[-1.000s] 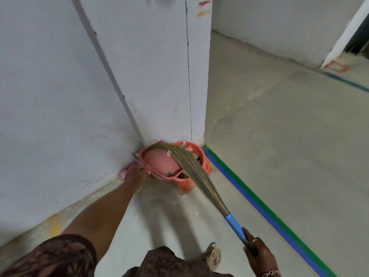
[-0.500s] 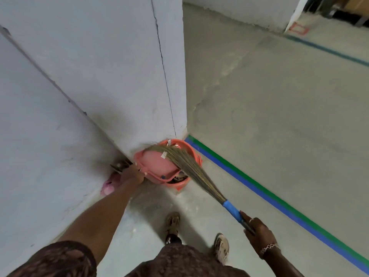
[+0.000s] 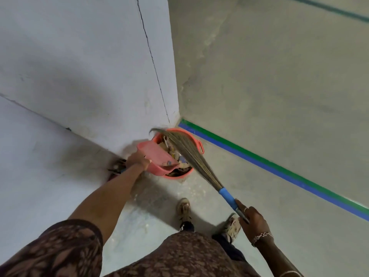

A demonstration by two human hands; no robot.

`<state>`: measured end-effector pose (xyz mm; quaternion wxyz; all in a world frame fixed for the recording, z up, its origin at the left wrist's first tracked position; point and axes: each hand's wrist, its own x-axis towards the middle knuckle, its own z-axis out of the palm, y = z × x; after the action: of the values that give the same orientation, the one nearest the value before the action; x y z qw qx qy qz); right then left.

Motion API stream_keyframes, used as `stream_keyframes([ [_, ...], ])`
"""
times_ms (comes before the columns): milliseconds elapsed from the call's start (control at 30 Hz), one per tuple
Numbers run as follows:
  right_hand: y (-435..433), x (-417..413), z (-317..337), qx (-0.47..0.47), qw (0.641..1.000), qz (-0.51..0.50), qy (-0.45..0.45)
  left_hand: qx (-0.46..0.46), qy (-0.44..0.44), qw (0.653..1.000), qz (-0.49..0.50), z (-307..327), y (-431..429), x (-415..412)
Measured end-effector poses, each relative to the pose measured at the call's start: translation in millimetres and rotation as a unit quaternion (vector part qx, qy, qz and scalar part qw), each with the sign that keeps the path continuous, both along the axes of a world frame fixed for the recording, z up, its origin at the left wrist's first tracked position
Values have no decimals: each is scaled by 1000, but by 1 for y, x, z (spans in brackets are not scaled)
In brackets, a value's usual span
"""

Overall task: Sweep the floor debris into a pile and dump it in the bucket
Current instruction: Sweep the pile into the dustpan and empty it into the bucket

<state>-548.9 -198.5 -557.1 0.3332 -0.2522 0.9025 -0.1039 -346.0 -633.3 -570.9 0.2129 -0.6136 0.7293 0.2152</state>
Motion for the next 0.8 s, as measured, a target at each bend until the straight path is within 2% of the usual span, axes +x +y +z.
stream_keyframes([
  [100,-2,12,-1,-11,1000,25,-15,3,2,1000,-9,-2,-9,-11],
  [233,-4,17,-12,69,993,97,-15,3,-16,999,-43,-3,-18,-22],
  [333,-9,20,-15,98,992,73,-15,4,-39,997,-63,-4,-21,-20],
  [567,-2,19,-10,65,998,-12,17,-8,-49,997,-50,-11,-23,-14],
  [800,1,16,-3,54,996,70,28,-25,-17,999,-30,1,-18,-18],
])
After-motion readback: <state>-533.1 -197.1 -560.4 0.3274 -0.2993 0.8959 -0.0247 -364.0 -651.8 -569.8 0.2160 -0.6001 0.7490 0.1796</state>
